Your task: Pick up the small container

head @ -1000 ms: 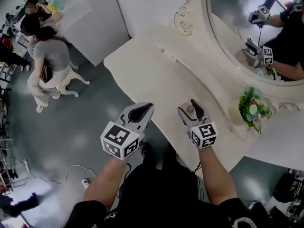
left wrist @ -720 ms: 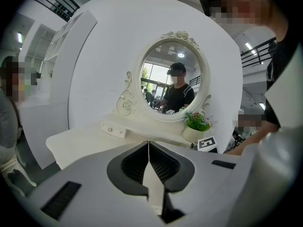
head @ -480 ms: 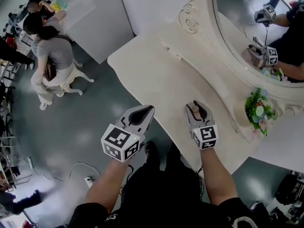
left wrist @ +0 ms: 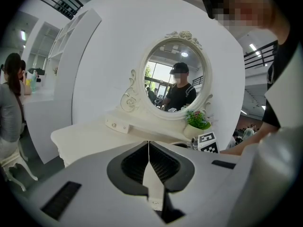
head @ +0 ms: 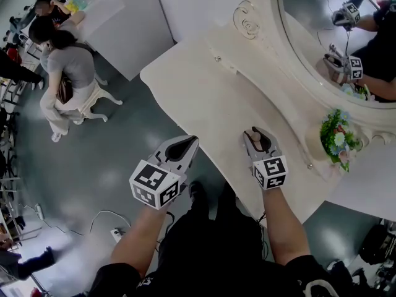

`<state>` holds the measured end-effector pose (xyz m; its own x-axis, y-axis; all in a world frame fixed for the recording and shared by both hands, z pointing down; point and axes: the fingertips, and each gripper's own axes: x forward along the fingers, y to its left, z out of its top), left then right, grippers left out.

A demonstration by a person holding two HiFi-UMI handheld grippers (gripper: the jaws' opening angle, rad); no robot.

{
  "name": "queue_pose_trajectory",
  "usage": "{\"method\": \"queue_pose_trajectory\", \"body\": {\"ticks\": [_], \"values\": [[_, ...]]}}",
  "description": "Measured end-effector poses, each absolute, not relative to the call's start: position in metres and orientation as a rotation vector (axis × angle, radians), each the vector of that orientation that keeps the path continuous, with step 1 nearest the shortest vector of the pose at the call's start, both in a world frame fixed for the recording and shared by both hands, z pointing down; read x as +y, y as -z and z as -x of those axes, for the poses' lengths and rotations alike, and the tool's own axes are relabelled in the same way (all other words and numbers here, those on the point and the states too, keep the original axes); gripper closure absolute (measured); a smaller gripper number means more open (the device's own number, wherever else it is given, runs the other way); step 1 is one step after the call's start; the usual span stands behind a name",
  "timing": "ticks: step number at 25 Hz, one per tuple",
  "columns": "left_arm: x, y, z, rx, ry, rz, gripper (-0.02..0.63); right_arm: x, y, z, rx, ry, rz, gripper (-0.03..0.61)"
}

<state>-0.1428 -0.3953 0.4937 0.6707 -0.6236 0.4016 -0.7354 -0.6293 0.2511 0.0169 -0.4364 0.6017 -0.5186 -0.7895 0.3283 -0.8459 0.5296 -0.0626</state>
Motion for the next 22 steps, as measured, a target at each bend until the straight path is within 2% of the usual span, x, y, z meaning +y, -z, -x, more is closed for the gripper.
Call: {"method": "queue_pose_trajectory", "body": {"ticks": [7, 22], "values": [[-0.395, -0.475, 0.139, -1.055, -0.334, -2.53, 0.607, -0.425, -0.577, -0.013, -2.507, -0.312, -1.369, 0.449], [-0.385, -0.423, 0.188, -1.068, -0.237, -2.619, 0.607, -0.396, -0.453, -0.017, -2.538, -0.315, -1.566, 0.448]]}}
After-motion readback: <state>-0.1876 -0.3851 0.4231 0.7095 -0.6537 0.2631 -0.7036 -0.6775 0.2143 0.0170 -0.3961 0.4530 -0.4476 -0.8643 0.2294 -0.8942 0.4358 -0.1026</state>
